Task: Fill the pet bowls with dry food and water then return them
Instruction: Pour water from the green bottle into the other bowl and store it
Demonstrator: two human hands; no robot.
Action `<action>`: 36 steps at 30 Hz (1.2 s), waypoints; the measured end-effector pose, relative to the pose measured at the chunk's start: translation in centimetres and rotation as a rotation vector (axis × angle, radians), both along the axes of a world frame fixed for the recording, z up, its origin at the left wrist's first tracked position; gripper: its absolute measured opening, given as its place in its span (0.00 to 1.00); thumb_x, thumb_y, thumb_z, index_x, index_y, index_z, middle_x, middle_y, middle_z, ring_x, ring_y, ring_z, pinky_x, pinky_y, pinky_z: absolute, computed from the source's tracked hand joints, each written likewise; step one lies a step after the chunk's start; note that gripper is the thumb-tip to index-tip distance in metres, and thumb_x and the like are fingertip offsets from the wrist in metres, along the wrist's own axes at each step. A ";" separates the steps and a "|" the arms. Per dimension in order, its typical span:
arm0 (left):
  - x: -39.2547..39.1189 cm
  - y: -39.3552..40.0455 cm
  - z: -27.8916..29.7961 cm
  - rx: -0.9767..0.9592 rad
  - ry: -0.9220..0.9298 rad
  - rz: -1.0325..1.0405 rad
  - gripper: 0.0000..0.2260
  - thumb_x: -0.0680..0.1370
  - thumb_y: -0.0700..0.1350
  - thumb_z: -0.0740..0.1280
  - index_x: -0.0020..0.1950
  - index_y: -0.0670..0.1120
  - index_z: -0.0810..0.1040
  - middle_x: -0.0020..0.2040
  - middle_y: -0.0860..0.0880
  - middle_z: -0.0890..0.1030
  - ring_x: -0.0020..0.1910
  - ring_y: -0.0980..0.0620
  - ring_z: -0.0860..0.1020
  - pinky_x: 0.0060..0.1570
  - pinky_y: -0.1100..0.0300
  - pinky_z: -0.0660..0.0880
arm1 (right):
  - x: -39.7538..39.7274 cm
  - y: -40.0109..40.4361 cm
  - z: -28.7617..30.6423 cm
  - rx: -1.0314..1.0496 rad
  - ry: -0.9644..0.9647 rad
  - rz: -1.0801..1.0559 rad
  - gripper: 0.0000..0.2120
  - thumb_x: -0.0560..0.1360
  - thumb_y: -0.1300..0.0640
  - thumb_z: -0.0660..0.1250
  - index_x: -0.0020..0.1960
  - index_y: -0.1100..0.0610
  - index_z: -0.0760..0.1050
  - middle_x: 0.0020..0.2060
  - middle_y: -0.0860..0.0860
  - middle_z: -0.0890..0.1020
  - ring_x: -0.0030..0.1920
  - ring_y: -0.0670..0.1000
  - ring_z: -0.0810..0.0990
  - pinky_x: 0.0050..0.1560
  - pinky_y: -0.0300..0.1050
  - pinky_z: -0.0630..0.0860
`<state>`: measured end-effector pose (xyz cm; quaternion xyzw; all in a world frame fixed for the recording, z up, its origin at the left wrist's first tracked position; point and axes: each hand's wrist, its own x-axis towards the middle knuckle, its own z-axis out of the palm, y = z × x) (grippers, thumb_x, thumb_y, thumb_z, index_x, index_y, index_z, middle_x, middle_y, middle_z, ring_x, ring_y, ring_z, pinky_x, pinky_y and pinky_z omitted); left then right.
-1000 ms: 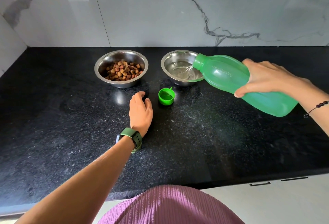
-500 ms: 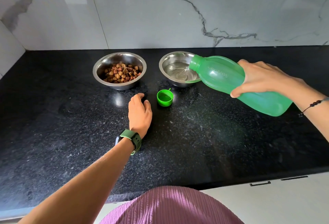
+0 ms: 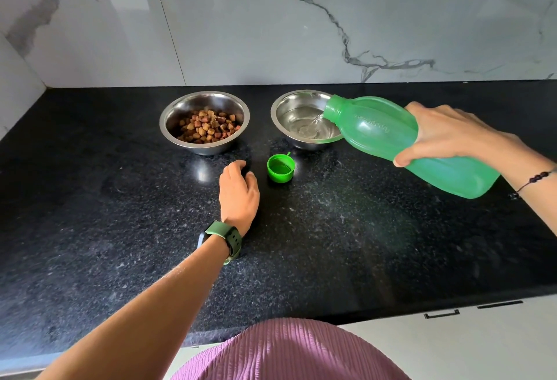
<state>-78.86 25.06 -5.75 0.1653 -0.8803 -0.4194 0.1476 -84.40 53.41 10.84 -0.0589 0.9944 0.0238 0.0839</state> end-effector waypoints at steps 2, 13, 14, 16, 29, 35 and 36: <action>0.0 0.0 0.1 0.004 0.004 0.005 0.15 0.81 0.40 0.58 0.67 0.38 0.69 0.66 0.39 0.72 0.66 0.43 0.68 0.64 0.55 0.63 | 0.0 0.0 0.0 -0.002 -0.004 0.001 0.32 0.57 0.41 0.76 0.52 0.53 0.65 0.38 0.48 0.72 0.35 0.52 0.73 0.30 0.42 0.63; 0.1 0.1 0.2 0.014 0.000 0.003 0.15 0.81 0.41 0.58 0.67 0.38 0.68 0.66 0.39 0.72 0.67 0.43 0.68 0.64 0.54 0.64 | 0.0 -0.2 -0.1 0.046 0.036 0.040 0.32 0.56 0.41 0.75 0.50 0.52 0.64 0.36 0.47 0.72 0.38 0.56 0.75 0.32 0.43 0.63; 0.1 0.0 0.2 0.014 0.001 0.003 0.15 0.81 0.41 0.58 0.67 0.38 0.68 0.66 0.39 0.72 0.67 0.43 0.68 0.64 0.54 0.64 | 0.0 -0.2 -0.1 0.049 0.038 0.042 0.32 0.56 0.40 0.76 0.51 0.52 0.64 0.36 0.47 0.72 0.38 0.56 0.75 0.32 0.43 0.63; 0.1 0.0 0.1 0.013 0.001 0.002 0.15 0.81 0.40 0.58 0.66 0.38 0.69 0.66 0.39 0.72 0.66 0.43 0.68 0.64 0.54 0.63 | 0.1 -0.2 -0.1 0.061 0.041 0.037 0.32 0.56 0.40 0.76 0.51 0.53 0.64 0.36 0.47 0.72 0.38 0.56 0.74 0.32 0.44 0.63; 0.2 0.0 0.1 0.026 0.023 -0.009 0.15 0.80 0.40 0.59 0.66 0.37 0.69 0.65 0.39 0.72 0.66 0.42 0.68 0.64 0.54 0.64 | 0.7 -1.2 -1.6 -0.200 0.032 -0.073 0.34 0.58 0.42 0.77 0.55 0.54 0.64 0.47 0.53 0.75 0.43 0.58 0.76 0.38 0.47 0.71; -0.2 0.4 0.7 0.040 0.008 0.004 0.18 0.80 0.43 0.61 0.67 0.36 0.68 0.66 0.38 0.72 0.66 0.41 0.68 0.65 0.54 0.63 | 1.3 -2.6 -3.3 -0.600 0.092 -0.140 0.35 0.59 0.45 0.78 0.58 0.55 0.66 0.54 0.53 0.76 0.52 0.57 0.76 0.52 0.52 0.75; -0.3 0.6 1.0 0.044 0.014 -0.001 0.19 0.79 0.45 0.62 0.67 0.36 0.68 0.65 0.38 0.72 0.66 0.41 0.68 0.65 0.53 0.63 | 1.5 -2.9 -3.5 -0.679 0.114 -0.158 0.36 0.59 0.46 0.78 0.60 0.55 0.66 0.55 0.51 0.75 0.53 0.55 0.75 0.52 0.50 0.74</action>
